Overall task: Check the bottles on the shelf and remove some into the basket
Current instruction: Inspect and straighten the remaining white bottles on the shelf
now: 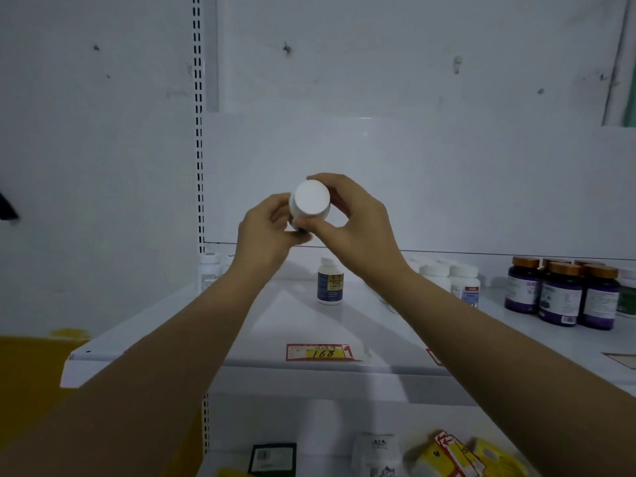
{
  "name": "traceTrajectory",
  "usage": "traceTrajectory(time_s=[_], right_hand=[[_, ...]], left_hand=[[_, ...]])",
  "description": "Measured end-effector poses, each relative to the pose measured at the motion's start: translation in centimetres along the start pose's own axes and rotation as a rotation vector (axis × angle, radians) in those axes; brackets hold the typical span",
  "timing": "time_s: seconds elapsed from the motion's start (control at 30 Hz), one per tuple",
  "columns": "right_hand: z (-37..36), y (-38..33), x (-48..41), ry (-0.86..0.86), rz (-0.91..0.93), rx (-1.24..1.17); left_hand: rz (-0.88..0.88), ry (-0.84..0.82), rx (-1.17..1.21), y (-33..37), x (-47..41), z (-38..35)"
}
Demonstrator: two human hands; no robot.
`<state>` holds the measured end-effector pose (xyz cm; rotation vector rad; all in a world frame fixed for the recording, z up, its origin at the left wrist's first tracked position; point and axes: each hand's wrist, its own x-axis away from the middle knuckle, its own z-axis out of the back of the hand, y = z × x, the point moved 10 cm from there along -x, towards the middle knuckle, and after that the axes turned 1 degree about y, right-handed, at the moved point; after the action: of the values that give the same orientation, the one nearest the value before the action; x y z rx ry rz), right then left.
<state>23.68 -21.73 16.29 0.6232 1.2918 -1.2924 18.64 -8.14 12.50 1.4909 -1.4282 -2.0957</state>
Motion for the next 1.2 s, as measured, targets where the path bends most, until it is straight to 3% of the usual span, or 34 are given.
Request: traceTrajectory(time_s=[0.1, 0.27, 0.43, 0.63, 0.83, 0.93, 1.03, 1.2], right_hand=[[0.5, -1.5, 0.6, 0.075, 0.159, 0.073], [1.2, -1.9, -0.1, 0.071, 0.149, 0.045], [0.7, 1.2, -3.7, -0.09, -0.266, -0.105], [-0.9, 6.5, -3.2, -0.31, -0.849, -0.121], [-1.9, 9.5, 0.5, -0.415, -1.104, -0.122], [-2.5, 9.6, 0.2, -0.441, -1.081, -0.174], [-2.9, 8.7, -1.7, -0.392, -0.953, -0.215], [-3.7, 7.5, -3.8, -0.364, -0.679, 0.041]], left_hand=[[-0.08, 0.007, 0.038, 1.5, -0.1, -0.4], [-0.079, -0.024, -0.013, 1.9, -0.3, -0.5], [0.077, -0.226, -0.147, 0.8, 0.5, -1.9], [0.421, -0.339, -0.008, -2.2, 1.9, -2.6], [0.512, -0.448, -0.051, -3.8, 3.3, -2.6], [0.501, -0.365, -0.108, -4.1, 3.0, -2.0], [0.348, -0.221, -0.306, -3.3, 1.8, -1.2], [0.167, -0.043, -0.47, -3.4, 1.7, -0.7]])
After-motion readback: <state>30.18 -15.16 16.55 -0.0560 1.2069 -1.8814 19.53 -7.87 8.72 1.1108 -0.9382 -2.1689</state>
